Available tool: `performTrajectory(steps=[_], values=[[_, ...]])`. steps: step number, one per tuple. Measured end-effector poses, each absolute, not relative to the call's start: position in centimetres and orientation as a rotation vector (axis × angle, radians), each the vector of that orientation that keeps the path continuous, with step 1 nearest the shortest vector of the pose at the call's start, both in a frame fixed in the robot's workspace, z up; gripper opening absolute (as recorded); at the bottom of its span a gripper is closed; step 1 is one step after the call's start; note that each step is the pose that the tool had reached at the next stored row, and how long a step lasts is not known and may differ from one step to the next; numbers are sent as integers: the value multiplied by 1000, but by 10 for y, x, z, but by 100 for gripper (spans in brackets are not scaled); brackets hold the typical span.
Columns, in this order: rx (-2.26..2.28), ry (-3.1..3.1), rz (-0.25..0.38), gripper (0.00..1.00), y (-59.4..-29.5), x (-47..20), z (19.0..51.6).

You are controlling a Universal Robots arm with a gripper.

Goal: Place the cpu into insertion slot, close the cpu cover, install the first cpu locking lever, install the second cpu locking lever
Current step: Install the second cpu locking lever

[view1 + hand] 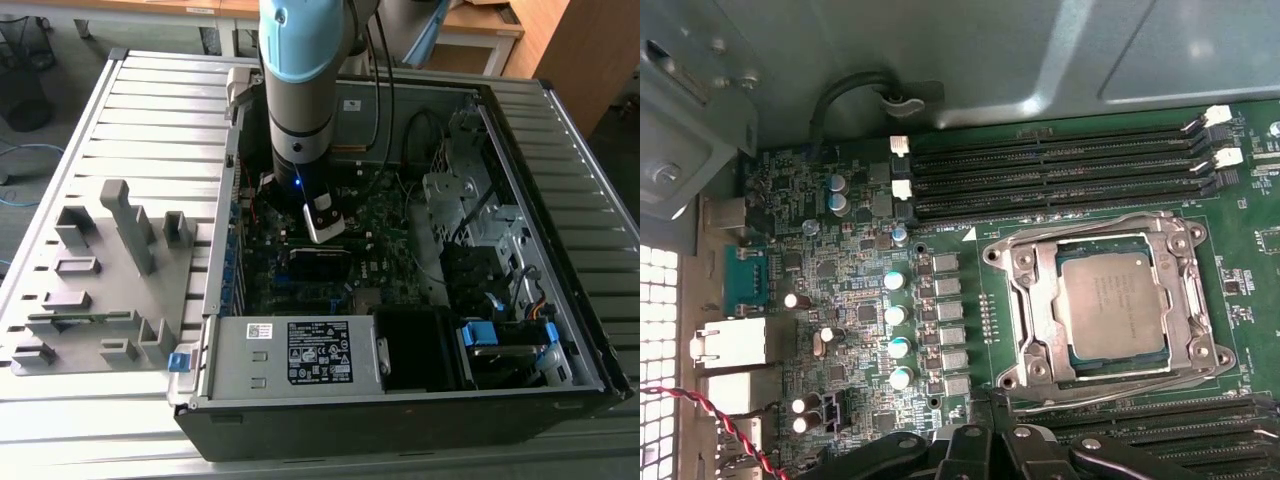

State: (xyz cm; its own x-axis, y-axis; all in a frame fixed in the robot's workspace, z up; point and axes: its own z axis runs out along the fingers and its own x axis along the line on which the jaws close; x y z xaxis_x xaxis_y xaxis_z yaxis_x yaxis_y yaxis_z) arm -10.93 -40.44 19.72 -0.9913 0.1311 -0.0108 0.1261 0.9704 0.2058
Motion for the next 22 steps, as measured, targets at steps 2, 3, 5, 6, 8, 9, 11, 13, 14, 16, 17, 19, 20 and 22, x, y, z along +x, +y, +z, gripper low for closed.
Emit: performTrajectory(steps=[2,3,5,6,8,9,11,13,14,16,17,19,20,22], values=[[202,3094,320,10,-404,-109,197],[202,3094,320,10,-403,-109,197],[202,3094,320,10,-403,-109,197],[202,3094,320,10,-402,-109,197],[202,3094,320,10,-402,-109,197],[202,3094,320,10,-401,-110,197],[202,3094,321,10,-401,-110,196],[202,3094,321,10,-400,-110,196],[202,3094,320,10,-400,-110,195],[202,3094,320,10,-399,-110,194],[202,3095,320,10,-399,-111,194],[202,3095,320,10,-398,-112,193],[202,3095,320,10,-398,-112,193],[202,3095,319,10,-397,-113,193]])
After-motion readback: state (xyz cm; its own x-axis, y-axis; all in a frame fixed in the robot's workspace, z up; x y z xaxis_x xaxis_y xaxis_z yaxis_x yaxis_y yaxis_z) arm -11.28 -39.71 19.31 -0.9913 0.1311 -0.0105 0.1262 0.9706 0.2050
